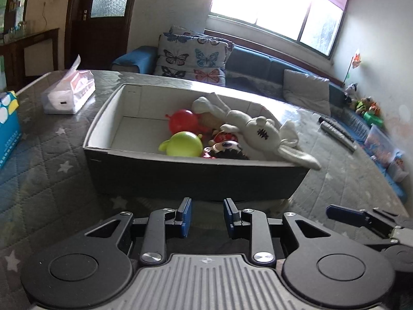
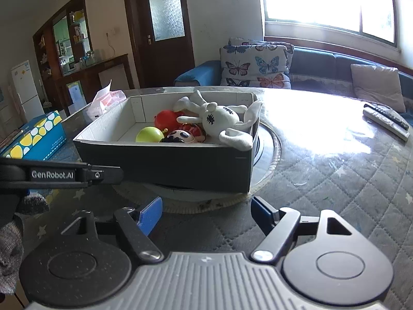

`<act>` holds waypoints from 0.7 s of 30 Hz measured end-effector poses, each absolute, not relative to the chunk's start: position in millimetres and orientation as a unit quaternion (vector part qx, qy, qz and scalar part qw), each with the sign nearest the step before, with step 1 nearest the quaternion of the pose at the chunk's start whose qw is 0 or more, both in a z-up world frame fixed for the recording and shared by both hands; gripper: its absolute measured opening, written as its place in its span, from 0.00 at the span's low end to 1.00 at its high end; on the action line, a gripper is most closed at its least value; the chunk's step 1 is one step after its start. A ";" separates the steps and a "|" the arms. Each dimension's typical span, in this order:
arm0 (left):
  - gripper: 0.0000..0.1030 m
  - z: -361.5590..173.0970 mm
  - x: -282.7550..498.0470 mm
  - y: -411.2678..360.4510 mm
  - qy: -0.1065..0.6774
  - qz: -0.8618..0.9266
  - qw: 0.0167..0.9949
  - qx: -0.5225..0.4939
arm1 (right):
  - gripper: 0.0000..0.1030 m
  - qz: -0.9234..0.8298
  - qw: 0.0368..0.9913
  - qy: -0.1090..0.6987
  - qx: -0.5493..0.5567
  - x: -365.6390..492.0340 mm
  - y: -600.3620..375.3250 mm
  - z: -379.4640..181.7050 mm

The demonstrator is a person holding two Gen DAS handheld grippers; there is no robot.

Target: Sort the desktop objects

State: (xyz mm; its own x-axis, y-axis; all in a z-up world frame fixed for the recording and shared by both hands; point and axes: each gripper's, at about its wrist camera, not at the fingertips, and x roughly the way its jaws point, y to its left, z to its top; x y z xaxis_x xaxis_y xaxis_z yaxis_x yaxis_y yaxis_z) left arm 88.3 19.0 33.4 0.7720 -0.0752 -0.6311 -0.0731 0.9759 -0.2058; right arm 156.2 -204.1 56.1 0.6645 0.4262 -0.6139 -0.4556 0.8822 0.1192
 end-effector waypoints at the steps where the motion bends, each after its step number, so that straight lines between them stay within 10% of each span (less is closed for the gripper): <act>1: 0.29 32.7 87.6 18.3 0.339 0.002 0.935 -0.105 | 0.77 0.242 0.911 0.333 -0.020 155.4 -204.0 54.8; 21: 0.33 23.3 68.7 9.3 0.356 0.040 0.933 -0.042 | 0.88 0.240 0.906 0.349 0.000 145.1 -201.5 47.6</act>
State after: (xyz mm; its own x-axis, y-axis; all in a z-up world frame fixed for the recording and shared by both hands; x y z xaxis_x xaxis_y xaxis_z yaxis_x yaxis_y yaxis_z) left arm 68.7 9.3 23.3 0.7433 0.0444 -0.6675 -0.1040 0.9933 -0.0498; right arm 145.1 -201.5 47.6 0.6420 0.4346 -0.6317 -0.4342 0.8851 0.1677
